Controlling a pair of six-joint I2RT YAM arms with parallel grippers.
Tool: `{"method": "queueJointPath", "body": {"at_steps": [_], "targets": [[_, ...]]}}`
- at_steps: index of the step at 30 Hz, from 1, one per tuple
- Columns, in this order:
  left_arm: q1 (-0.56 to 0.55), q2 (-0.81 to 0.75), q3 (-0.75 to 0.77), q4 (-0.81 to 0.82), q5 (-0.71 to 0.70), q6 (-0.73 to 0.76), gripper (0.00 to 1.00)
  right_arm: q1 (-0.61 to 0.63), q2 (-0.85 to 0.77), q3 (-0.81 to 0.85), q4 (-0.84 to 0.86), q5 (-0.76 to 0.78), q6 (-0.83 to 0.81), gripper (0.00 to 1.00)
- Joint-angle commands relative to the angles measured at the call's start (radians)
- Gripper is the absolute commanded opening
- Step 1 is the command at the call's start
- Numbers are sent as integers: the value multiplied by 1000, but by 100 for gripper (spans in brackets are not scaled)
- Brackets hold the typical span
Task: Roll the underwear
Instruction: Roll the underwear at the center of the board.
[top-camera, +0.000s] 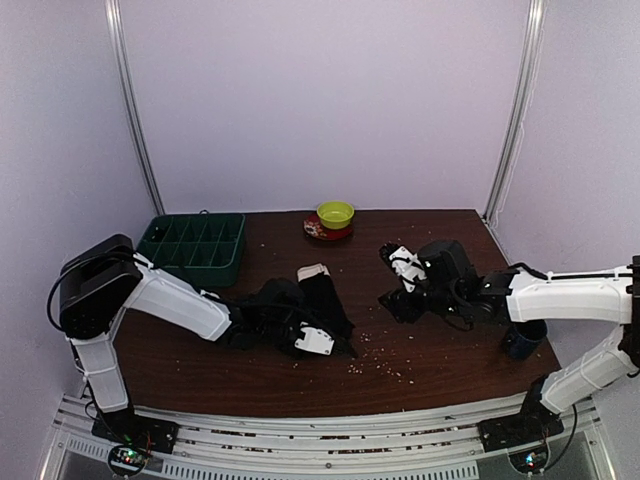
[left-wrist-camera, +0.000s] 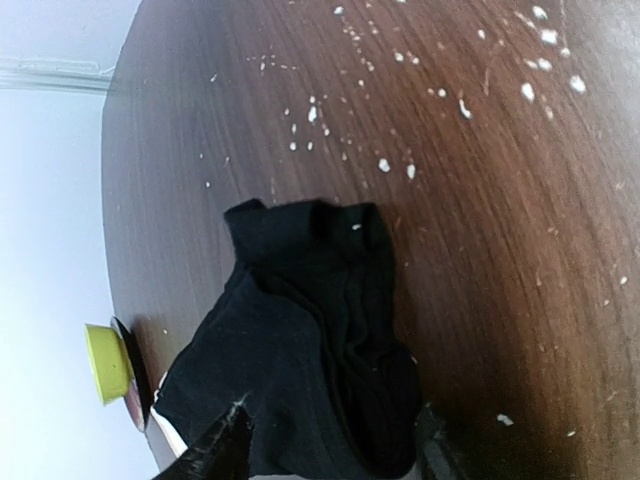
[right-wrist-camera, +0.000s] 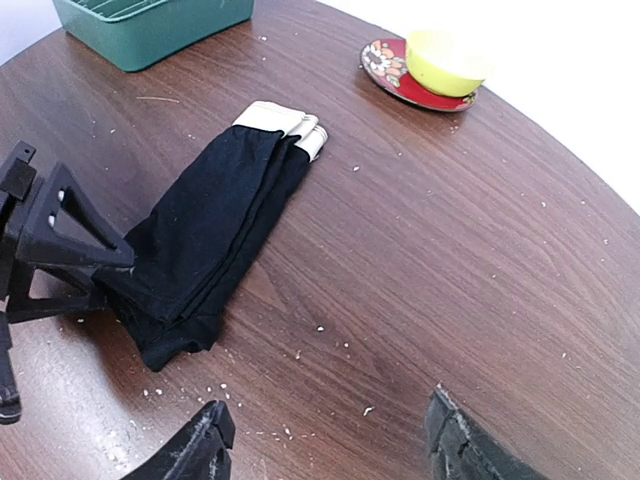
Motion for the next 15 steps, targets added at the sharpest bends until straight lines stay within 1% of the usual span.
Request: {"method": "queueJointPath", "body": {"at_steps": [1,4,5,8,12,15], "targets": [[1,60,0,-42,-62,-15,45,-2,-19,-18,50,34,2,68],[1,78,8,-45,-72,-35,27,-1,-14,-21,54,18,-19,69],[2,80,7,-44,-79,-41,23,-1,-12,-25,58,17,-27,70],[6,74,10,-42,-84,-68,1,11,-18,-55,97,11,-70,76],[30,27,19,-92,-17,-107,0,53,-36,-105,169,28,-136,85],[64,-16,43,-181,83,-129,0,72,-42,-131,204,22,-199,89]]}}
